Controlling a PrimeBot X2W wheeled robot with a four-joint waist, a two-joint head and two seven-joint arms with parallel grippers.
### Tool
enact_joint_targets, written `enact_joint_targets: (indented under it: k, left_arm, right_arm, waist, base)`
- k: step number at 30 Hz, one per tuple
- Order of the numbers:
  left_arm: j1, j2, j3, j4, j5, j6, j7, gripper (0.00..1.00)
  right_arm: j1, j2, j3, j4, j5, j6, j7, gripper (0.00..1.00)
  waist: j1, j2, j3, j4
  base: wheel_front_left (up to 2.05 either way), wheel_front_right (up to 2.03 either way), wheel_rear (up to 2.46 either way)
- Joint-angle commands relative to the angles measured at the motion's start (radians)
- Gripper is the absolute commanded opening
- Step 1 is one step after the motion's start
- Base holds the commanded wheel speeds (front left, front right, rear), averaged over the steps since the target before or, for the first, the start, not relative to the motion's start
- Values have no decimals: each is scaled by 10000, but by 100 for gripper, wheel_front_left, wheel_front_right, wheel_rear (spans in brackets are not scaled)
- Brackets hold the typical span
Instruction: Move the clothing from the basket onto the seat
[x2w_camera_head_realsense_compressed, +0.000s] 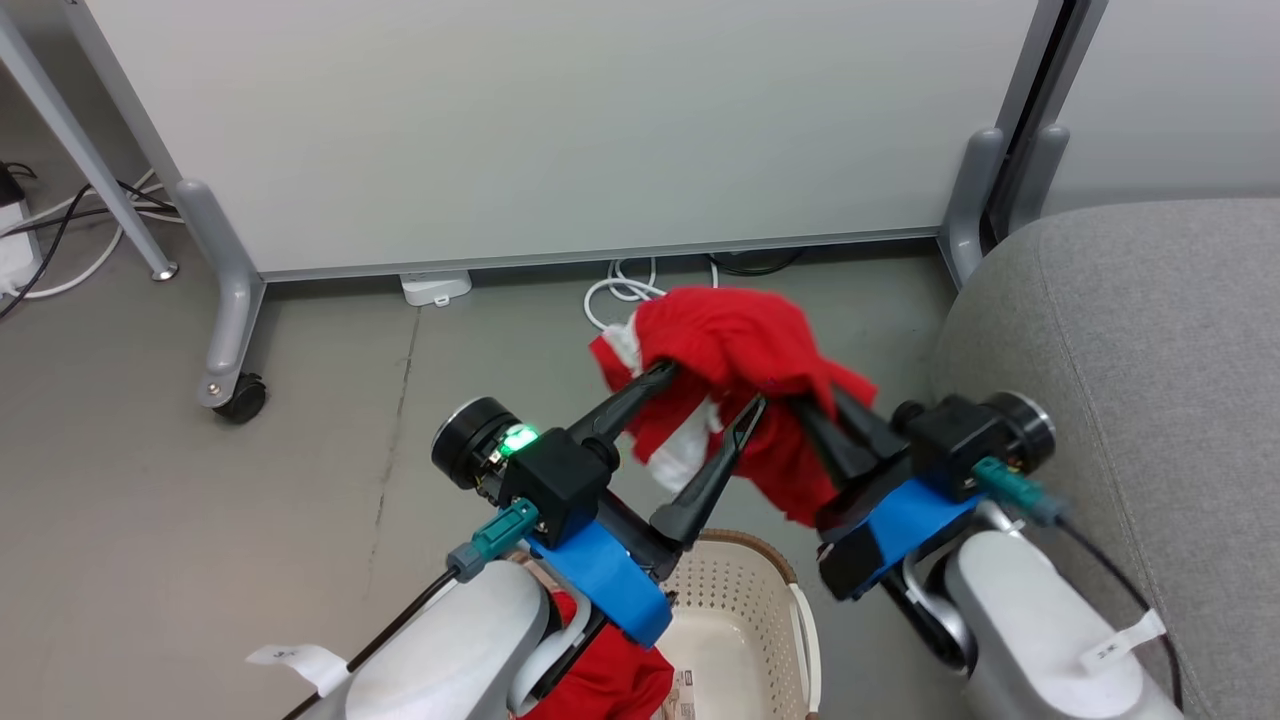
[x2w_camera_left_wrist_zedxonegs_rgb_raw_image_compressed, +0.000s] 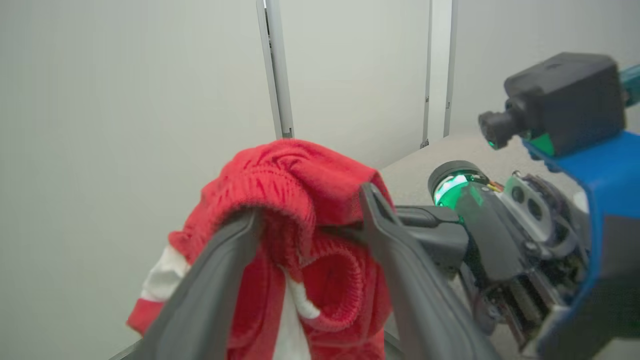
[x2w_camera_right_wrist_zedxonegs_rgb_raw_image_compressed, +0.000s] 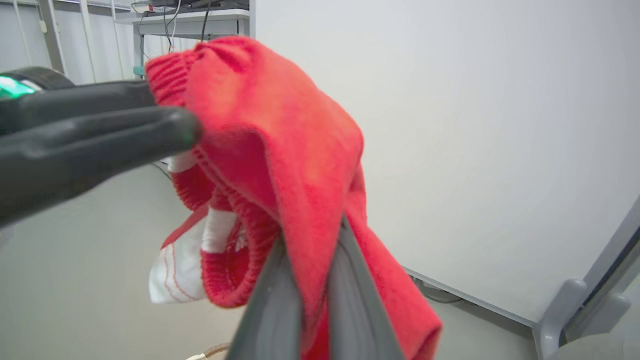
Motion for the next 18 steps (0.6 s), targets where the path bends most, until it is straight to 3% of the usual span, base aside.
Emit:
enact_joint_targets:
  k: [1, 9, 18]
  left_arm:
    - [151, 43, -17, 45, 62, 33, -37, 100]
    - [286, 130, 2, 58, 304, 103, -47, 100]
    - [37, 261, 122, -246, 772, 126, -49, 100]
  right_arm:
    - [81, 92, -439, 24, 34, 3, -10, 0]
    - [412, 91, -1983, -198, -292, 1, -10, 0]
    - [816, 136, -3374, -1085, -488, 3, -9, 0]
  waist:
    - [-1, -1, 50, 12]
    - [-1, -1, 383, -247]
    - [-1, -1, 1249, -1966]
  base:
    - [0, 0, 0]
    - [0, 0, 0]
    - [0, 0, 0]
